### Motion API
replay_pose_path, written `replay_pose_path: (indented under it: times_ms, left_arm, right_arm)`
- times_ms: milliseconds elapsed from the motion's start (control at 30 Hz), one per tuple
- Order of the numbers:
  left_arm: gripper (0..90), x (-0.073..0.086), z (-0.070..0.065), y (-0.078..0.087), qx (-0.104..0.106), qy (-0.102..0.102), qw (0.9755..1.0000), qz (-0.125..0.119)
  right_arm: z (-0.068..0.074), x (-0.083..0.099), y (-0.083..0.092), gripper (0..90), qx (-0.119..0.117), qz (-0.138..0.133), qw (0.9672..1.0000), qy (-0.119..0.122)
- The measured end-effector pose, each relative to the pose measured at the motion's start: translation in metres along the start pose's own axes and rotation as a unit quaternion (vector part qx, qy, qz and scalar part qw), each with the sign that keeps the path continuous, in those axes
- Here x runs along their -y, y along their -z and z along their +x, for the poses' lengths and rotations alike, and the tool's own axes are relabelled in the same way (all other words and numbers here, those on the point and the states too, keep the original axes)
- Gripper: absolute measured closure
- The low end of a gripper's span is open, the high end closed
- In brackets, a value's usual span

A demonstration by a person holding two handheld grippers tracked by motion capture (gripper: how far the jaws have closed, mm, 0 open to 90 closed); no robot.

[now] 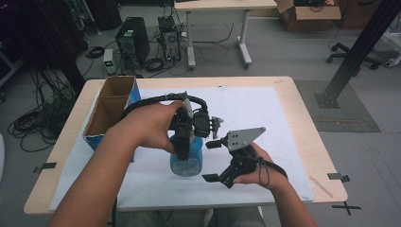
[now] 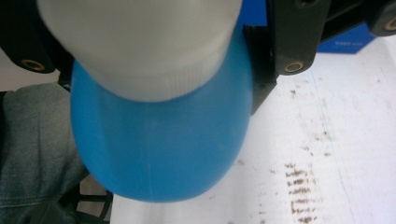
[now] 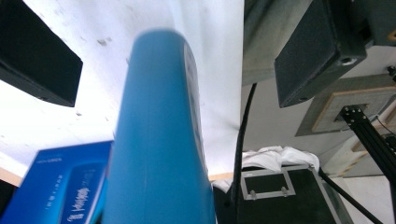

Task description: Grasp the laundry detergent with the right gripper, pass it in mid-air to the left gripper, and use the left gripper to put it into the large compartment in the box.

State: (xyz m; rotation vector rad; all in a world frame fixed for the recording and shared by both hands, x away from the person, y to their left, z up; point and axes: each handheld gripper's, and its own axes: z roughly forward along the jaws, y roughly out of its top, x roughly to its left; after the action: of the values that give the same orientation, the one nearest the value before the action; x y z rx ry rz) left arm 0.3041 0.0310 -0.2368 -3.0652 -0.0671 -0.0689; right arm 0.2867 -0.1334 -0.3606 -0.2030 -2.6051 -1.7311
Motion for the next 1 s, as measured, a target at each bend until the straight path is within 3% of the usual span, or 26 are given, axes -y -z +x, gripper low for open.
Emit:
replay_pose_path:
  times_ms: [367,533,600,700,800,1000]
  left_arm:
    - [38.4,0.005,0.008,0.011,0.014,0.06,0.9981,0.0]
    - [38.4,0.011,0.015,0.018,0.015,0.114,0.9934,-0.005]
    - [38.4,0.013,0.017,0.022,0.011,0.137,0.9905,-0.004]
    - [38.4,0.019,0.022,0.028,0.007,0.178,0.984,-0.009]
    - [38.4,0.025,0.027,0.034,0.007,0.22,0.9752,-0.017]
    - [38.4,0.039,0.038,0.045,0.003,0.281,0.9593,-0.029]
  right_arm:
    - [-0.006,-0.001,0.043,1.1,0.033,0.025,0.9991,0.01]
    - [-0.008,-0.003,0.055,1.3,0.046,0.056,0.9972,0.015]
    - [-0.01,-0.004,0.06,1.5,0.05,0.068,0.9963,0.015]
    - [-0.013,-0.002,0.067,1.5,0.059,0.083,0.9947,0.013]
    - [-0.016,-0.001,0.073,1.6,0.066,0.098,0.993,0.008]
    - [-0.021,-0.001,0.084,1.8,0.081,0.133,0.9878,0.002]
